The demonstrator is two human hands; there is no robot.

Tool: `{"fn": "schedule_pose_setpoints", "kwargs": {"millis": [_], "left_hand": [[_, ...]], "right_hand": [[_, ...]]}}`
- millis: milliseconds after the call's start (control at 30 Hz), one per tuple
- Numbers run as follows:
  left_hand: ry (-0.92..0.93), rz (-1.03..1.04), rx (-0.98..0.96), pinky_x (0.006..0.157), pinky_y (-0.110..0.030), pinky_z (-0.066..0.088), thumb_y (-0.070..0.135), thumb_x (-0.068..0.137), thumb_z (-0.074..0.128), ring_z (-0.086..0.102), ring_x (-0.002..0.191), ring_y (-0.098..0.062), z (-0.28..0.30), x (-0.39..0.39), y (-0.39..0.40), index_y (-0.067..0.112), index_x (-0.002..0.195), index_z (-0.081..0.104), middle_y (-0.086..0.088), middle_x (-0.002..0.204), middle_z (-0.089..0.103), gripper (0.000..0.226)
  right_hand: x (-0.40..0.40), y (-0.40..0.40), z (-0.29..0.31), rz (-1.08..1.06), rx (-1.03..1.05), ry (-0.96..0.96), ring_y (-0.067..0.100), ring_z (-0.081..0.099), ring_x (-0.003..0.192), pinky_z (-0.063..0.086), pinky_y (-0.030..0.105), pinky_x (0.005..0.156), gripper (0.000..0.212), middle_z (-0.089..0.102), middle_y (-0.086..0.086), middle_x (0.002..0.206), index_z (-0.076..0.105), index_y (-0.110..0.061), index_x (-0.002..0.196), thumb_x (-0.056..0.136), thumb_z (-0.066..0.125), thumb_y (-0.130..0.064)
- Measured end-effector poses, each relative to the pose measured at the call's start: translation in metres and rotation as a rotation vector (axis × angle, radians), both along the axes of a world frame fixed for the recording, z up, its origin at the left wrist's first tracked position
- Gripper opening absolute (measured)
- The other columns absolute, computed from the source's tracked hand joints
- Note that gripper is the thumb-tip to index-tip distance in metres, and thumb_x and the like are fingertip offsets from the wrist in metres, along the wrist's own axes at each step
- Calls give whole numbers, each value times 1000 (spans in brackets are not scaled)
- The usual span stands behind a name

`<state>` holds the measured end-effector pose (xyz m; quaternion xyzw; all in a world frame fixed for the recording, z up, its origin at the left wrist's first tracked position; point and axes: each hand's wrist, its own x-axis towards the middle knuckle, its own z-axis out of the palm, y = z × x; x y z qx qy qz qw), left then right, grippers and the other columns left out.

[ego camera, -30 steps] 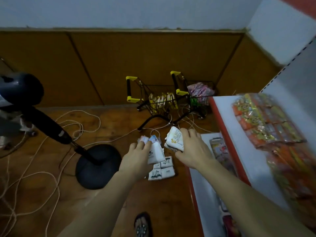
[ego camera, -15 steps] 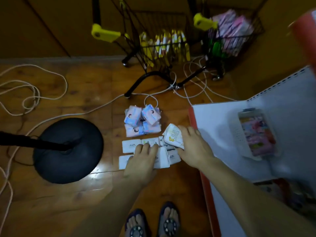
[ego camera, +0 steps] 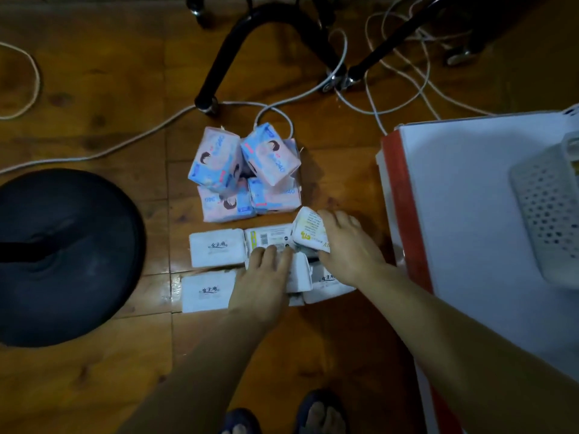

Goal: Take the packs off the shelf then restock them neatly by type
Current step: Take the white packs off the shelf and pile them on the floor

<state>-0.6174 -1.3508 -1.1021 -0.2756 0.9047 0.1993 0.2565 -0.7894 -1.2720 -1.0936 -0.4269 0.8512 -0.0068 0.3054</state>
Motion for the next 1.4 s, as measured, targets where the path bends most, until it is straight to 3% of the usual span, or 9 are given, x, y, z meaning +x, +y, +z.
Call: {"fn": "schedule_pose_setpoints", "kwargs": {"millis": [300, 567, 833, 1000, 1400], "left_hand": [[-12, -20, -25, 118, -58, 19, 49, 92, 58, 1, 151, -32, 14, 2, -3, 26, 156, -6, -9, 164, 3, 93], [4, -5, -68, 120, -57, 15, 54, 95, 54, 2, 152, -31, 105, -7, -8, 23, 157, -1, -9, 165, 5, 88], [145, 48, -183, 117, -52, 25, 55, 97, 45, 13, 150, -31, 277, -26, -31, 22, 158, 8, -9, 162, 17, 79], [355, 113, -283, 102, -53, 43, 48, 91, 57, 43, 133, -34, 401, -43, -55, 17, 147, 39, -11, 140, 50, 67], [636, 173, -455, 116, -44, 29, 54, 99, 44, 28, 145, -23, 686, -78, -76, 26, 154, 29, 0, 155, 38, 64]], "right_hand": [[-7, 3, 17, 56, 33, 0, 28, 19, 146, 36, 47, 112, 87, 24, 6, 157, 14, -24, 157, 88, 62, -46], [-9, 8, 110, 83, 2, 50, 27, 27, 142, 34, 44, 114, 77, 28, 5, 155, 19, -23, 155, 93, 57, -48], [-16, -8, 290, 86, -81, 123, 28, 29, 141, 33, 43, 113, 71, 32, 7, 153, 22, -19, 155, 96, 49, -49], [-26, -24, 420, 102, -188, 195, 25, 21, 146, 29, 43, 116, 71, 27, 4, 157, 22, -19, 155, 97, 49, -50], [-37, -36, 704, 75, -435, 399, 24, 16, 151, 20, 43, 121, 70, 23, 4, 162, 21, -21, 157, 99, 41, -55]]}}
